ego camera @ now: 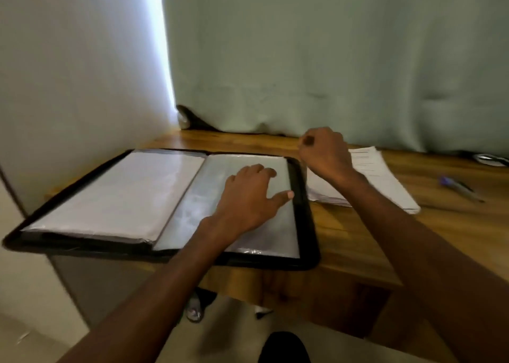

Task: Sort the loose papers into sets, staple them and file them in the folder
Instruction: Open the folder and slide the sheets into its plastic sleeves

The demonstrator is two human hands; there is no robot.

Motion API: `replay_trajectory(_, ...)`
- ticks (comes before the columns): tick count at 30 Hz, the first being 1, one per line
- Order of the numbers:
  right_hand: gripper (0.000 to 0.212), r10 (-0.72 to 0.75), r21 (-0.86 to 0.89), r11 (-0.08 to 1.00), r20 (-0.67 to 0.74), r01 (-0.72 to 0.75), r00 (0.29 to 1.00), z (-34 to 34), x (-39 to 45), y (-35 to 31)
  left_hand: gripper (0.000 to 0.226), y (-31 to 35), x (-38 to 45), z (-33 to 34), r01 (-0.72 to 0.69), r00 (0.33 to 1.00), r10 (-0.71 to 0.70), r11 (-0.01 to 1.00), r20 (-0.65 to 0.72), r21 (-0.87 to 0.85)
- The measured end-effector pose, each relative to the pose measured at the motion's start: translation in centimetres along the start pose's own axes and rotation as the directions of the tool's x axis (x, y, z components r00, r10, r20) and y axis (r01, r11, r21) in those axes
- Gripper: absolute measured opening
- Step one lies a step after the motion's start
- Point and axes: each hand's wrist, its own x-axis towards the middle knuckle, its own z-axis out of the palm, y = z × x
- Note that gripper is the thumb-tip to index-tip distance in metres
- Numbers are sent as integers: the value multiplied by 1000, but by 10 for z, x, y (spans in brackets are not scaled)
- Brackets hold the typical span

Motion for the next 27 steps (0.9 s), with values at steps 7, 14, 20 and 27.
replay_trajectory(7, 26, 244, -250, 932, -100, -262, 964, -56, 32, 134, 37, 81, 95, 58, 29, 999, -24, 979, 28, -204)
replay_trajectory(14, 32, 378, -197, 907, -3, -371, 926, -44, 39, 200, 38, 87, 168, 103, 151, 971, -153, 988, 186, 27)
replay_trajectory(20, 26, 407, -115, 909, 29, -402, 913, -39, 56, 217, 30, 58, 200, 120, 429, 903, -422, 868, 85, -249)
replay_trajectory(27, 45, 365, 124, 928, -125, -351, 922, -35, 65, 223, 8, 54, 202, 98, 330, 922, -294, 253, 252, -910)
